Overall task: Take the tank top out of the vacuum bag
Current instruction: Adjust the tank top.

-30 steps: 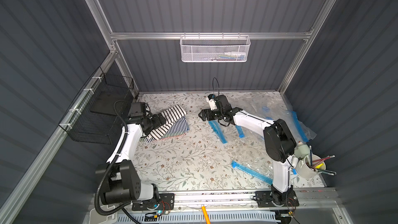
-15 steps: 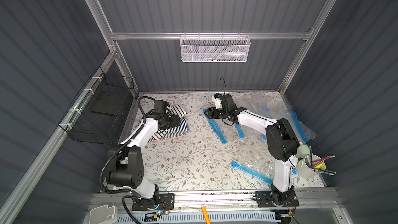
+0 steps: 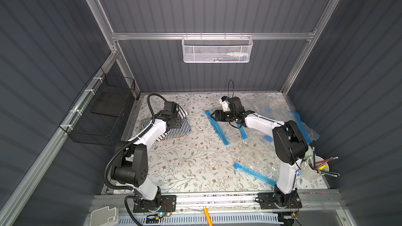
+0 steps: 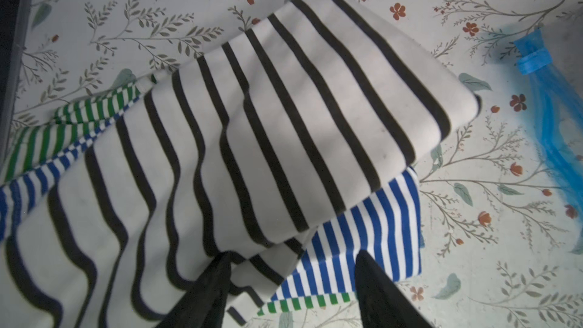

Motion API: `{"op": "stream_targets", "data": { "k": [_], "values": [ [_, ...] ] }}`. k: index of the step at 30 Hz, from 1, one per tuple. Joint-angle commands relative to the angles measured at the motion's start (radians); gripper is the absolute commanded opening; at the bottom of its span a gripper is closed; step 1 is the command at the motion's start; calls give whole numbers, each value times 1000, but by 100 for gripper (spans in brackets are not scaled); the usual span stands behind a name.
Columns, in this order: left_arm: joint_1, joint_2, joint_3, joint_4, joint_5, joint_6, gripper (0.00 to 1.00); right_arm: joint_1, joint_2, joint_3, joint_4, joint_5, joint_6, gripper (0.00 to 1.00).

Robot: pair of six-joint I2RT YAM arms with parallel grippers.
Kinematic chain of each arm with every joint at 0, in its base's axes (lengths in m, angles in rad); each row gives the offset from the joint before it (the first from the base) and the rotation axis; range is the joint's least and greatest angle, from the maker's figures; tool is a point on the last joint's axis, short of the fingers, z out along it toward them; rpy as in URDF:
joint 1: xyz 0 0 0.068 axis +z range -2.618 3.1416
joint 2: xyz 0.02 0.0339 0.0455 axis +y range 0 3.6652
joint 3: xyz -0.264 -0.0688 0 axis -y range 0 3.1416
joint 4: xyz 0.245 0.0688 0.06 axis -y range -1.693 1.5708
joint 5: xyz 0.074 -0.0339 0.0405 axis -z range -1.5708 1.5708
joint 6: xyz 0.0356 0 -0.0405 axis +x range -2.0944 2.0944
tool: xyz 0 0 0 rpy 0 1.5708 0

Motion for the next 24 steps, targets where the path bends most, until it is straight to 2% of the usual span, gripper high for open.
{"op": "stream_targets", "data": {
  "k": [1,8,11,15,19,24],
  "values": [
    [-12,31,-30,44,-23,38,61,-14,-30,-18,10,-18,9,70],
    [-20,75,-60,86,-18,53,56,-54,-57,-49,6,-13,20,68],
    [-21,87,-55,86,-66,47,42,-61,-57,-52,-3,-12,27,68],
    [-21,89,-41,69,-124,29,18,-61,-61,-60,-10,-7,34,68],
    [-21,104,-37,56,-156,16,0,-61,-60,-61,-13,-2,37,67],
    [-21,86,-31,28,-166,-7,0,-61,-62,-55,-27,-2,27,67]
  ]
}}
